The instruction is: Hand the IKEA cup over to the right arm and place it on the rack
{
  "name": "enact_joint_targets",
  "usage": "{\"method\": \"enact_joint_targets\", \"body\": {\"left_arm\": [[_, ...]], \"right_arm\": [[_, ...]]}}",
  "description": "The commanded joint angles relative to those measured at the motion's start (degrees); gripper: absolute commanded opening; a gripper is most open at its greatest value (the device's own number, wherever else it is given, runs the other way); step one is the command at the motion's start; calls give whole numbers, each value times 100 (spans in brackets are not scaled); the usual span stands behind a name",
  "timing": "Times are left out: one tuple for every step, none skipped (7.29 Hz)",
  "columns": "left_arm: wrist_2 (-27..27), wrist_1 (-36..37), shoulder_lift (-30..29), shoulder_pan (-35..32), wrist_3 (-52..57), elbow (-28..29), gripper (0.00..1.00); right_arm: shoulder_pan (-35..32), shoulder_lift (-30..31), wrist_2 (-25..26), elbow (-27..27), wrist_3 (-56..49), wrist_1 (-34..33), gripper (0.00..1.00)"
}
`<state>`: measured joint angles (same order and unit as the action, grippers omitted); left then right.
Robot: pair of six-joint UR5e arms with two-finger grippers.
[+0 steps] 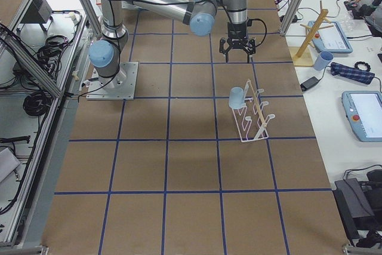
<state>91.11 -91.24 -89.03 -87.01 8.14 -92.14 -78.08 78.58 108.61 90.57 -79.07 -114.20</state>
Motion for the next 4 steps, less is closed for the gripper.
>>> {"method": "enact_joint_targets", "body": {"left_arm": [[11, -8, 44, 9, 29, -5, 100], [12, -8, 35, 9, 29, -14, 100], [12, -8, 35, 9, 30, -5, 100], [12, -8, 35, 9, 30, -5, 100]], "right_arm": [[-564, 377, -655, -22, 2199, 1229, 100], [-1020, 412, -744, -31, 3369, 1416, 100], [-1399, 482, -919, -40, 4598, 1636, 100], [-1533, 596, -1652, -49, 5724, 1742, 100]]}}
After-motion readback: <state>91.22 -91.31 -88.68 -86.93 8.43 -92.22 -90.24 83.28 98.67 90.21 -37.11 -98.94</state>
